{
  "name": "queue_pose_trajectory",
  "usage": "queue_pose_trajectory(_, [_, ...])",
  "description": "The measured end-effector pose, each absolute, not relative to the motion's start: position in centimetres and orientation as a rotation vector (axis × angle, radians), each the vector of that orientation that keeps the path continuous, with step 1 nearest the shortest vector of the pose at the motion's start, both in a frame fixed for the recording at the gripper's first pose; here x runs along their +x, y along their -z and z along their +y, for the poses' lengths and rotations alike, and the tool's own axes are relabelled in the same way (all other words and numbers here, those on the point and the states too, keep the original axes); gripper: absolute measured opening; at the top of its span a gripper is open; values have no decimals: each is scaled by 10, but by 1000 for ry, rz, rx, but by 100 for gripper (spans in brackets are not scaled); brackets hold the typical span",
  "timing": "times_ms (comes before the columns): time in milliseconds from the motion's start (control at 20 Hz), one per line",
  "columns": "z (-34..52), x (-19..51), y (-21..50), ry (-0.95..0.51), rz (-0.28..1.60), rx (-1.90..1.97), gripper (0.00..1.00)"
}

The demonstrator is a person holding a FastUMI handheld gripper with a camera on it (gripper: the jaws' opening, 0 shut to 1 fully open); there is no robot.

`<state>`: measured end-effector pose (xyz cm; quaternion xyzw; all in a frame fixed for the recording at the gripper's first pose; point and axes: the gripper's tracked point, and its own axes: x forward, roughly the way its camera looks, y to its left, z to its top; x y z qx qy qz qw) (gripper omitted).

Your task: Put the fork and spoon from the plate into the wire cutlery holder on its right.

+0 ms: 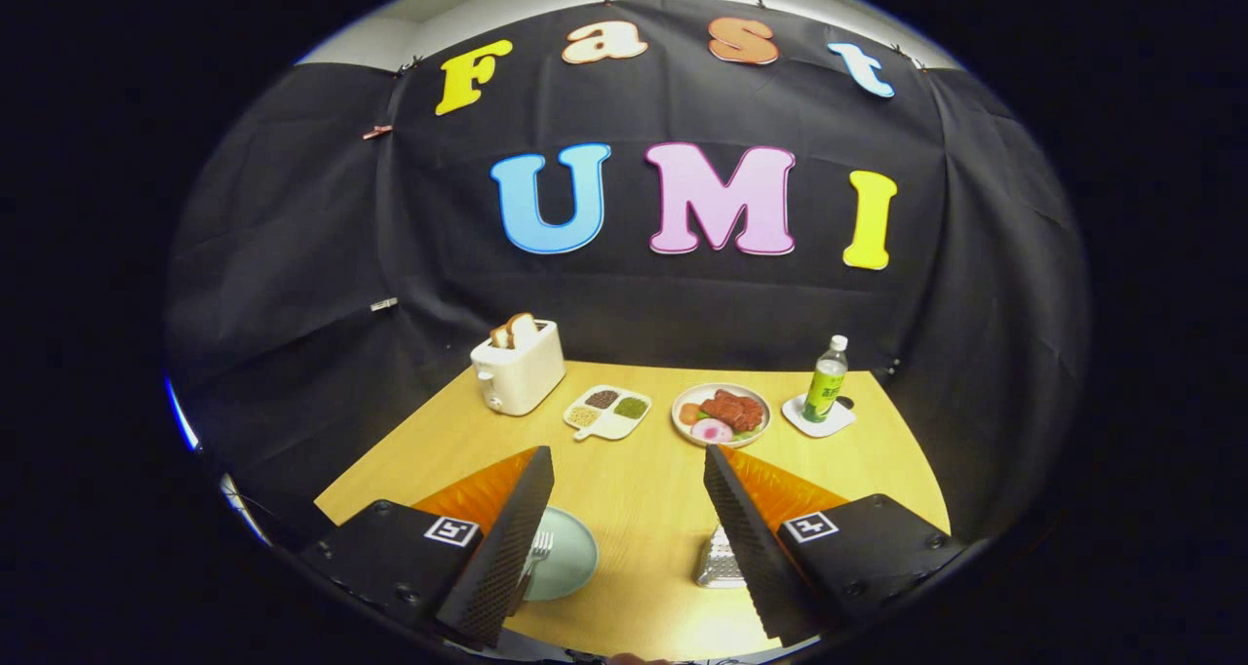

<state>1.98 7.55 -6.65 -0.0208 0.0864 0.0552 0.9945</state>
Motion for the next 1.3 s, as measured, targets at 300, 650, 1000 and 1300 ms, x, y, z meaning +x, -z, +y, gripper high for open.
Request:
queue_pose_trajectory(300, [127, 36, 146, -182, 355, -108, 97])
queue_pose_trajectory(650, [164, 45, 269, -219, 652, -215, 99])
queue_pose_trajectory(1000, [164, 51, 349, -142, 891, -157, 99])
queue_pose_trajectory(1300, [172, 54, 375, -128, 1000, -126, 92])
